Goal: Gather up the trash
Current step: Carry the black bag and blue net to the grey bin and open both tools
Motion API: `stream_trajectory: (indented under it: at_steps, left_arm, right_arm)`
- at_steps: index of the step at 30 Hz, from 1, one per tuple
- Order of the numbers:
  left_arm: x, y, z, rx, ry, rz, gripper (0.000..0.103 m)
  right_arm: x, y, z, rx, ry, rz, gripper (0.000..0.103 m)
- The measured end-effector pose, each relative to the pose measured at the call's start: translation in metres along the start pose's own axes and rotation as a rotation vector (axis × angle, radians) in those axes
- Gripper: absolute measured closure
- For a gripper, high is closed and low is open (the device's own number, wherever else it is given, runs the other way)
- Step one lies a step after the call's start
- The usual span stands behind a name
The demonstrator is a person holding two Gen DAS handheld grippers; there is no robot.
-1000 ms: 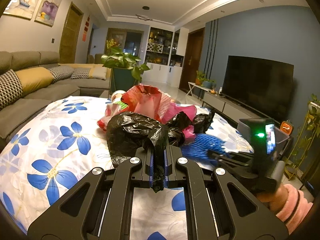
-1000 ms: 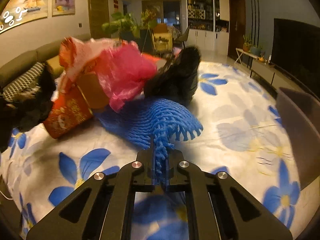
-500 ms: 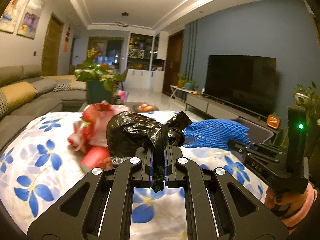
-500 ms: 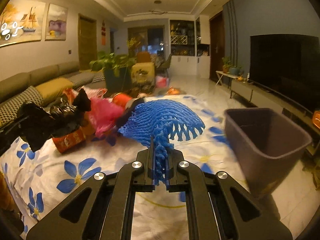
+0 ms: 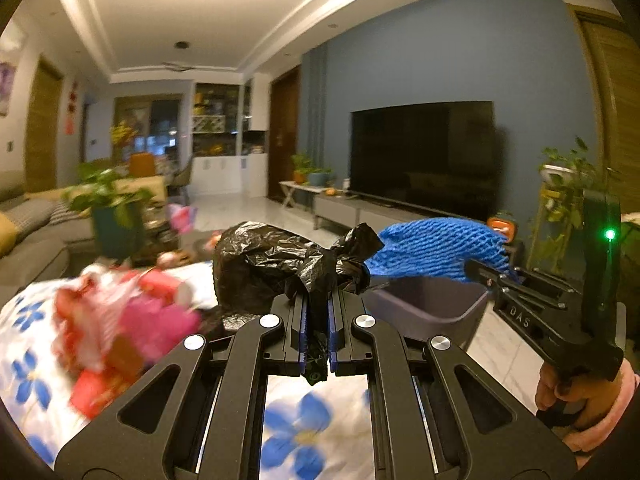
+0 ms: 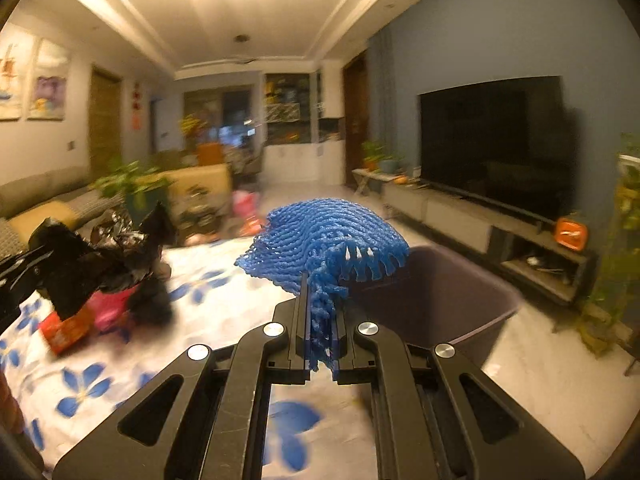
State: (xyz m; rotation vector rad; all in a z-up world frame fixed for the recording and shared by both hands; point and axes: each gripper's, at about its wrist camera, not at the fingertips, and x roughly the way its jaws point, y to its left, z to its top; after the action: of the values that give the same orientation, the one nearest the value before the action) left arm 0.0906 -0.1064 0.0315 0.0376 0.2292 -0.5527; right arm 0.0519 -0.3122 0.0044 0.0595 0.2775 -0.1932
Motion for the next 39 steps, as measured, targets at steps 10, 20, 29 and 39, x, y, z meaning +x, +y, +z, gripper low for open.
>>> stream_trajectory:
  at_steps: [10,20,29,39]
  left_arm:
    - [0.094,-0.055,0.023,0.016,0.001,-0.115,0.096]
    - [0.161,-0.084,0.021,0.021,0.045,-0.199,0.096]
    - [0.190,-0.089,0.012,0.001,0.078,-0.249,0.096]
    - [0.204,-0.092,0.005,0.002,0.106,-0.286,0.092]
  right_arm:
    - [0.028,-0.062,0.013,0.071,-0.018,-0.169,0.095]
    - [0.055,-0.082,0.012,0.099,-0.005,-0.215,0.095]
    - [0.073,-0.083,0.016,0.101,0.011,-0.226,0.095]
    - [0.085,-0.086,0.014,0.082,-0.002,-0.193,0.090]
